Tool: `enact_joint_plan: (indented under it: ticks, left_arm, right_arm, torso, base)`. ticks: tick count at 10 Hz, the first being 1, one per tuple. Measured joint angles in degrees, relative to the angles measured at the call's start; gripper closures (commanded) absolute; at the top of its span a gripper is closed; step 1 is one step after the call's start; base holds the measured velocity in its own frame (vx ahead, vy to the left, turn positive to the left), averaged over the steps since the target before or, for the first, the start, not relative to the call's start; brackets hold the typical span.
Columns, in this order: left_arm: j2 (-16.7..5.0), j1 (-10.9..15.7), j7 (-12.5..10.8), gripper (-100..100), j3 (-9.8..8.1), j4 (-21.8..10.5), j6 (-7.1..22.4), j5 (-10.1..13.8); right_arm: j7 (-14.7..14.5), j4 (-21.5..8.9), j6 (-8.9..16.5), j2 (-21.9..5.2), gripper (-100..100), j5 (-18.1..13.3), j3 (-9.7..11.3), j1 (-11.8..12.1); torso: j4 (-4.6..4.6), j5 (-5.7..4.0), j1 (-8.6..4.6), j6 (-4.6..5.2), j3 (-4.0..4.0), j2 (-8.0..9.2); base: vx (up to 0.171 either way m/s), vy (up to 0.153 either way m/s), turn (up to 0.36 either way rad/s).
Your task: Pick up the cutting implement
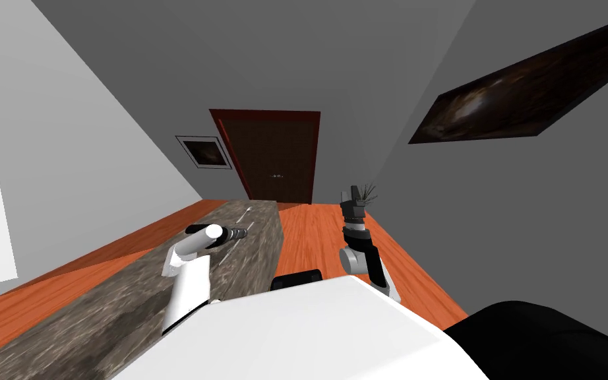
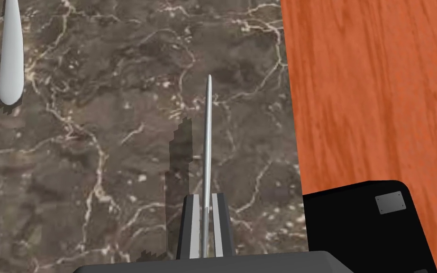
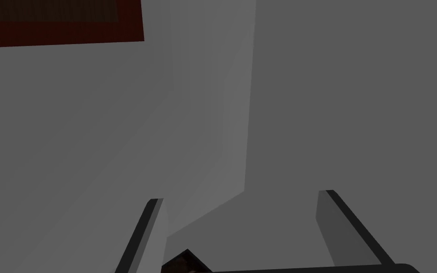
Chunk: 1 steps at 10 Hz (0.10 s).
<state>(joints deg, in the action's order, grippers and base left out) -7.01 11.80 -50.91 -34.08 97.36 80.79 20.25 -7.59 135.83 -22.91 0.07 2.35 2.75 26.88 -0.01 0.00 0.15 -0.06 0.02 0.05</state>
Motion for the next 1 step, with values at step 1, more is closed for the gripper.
enact_joint_plan:
  ticks: [1]
  left_arm:
    - [0.0,0.0,-0.1,0,0.05,0.1,0.2,0.0]
  right_arm:
    - [0.0,0.0,0.0,0.0,0,0.0,0.0,0.0]
  torso:
    - [-0.01,0.00,-0.06,0.01,-0.02,-0.02]
  base:
    - [0.000,0.000,0.000]
